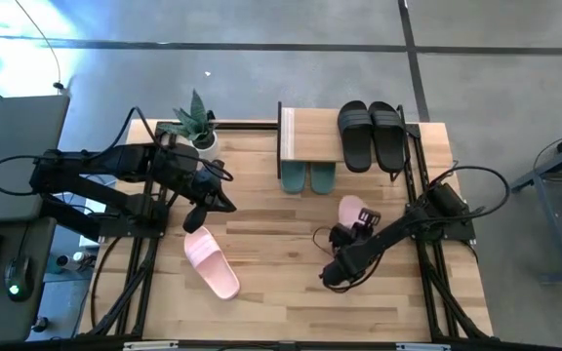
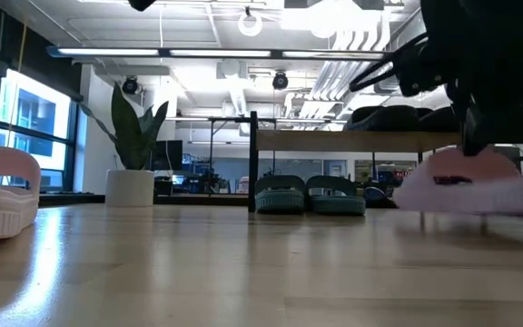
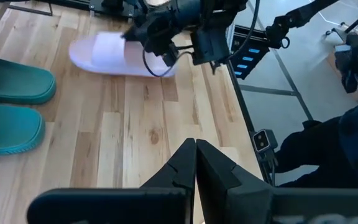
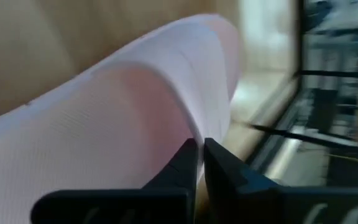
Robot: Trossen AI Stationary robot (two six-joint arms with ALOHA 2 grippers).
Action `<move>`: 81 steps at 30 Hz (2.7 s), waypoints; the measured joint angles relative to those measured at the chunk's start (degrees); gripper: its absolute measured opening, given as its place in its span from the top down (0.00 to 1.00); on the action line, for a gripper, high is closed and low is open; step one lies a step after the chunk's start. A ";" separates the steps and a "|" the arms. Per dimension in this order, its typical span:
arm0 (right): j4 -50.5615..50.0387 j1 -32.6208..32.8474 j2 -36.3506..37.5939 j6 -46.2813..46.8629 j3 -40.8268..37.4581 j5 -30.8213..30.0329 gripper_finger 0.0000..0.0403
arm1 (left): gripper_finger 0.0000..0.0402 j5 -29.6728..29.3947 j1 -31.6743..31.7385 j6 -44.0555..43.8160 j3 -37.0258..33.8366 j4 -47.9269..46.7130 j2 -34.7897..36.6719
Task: Pick and place slides into the shelf
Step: Move the right pink slipper under the shelf
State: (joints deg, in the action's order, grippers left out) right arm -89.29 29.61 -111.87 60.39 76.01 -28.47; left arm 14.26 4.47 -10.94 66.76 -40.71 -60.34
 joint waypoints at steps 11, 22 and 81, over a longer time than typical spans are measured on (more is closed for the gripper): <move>-0.60 -0.19 6.82 6.49 -13.16 -0.20 1.00 | 1.00 -1.50 -0.02 -0.02 0.00 -2.14 -0.02; 7.84 -1.62 21.91 4.73 -29.21 -3.03 1.00 | 1.00 -4.85 -0.02 -0.57 0.00 -2.77 -0.02; 26.20 -26.95 29.38 -23.35 -36.35 -6.03 0.84 | 1.00 -11.98 0.00 -2.86 0.00 -2.67 -0.07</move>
State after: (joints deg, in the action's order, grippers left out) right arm -63.09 2.66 -82.50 37.04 39.66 -34.50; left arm 2.28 4.47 -13.80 66.76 -43.38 -60.41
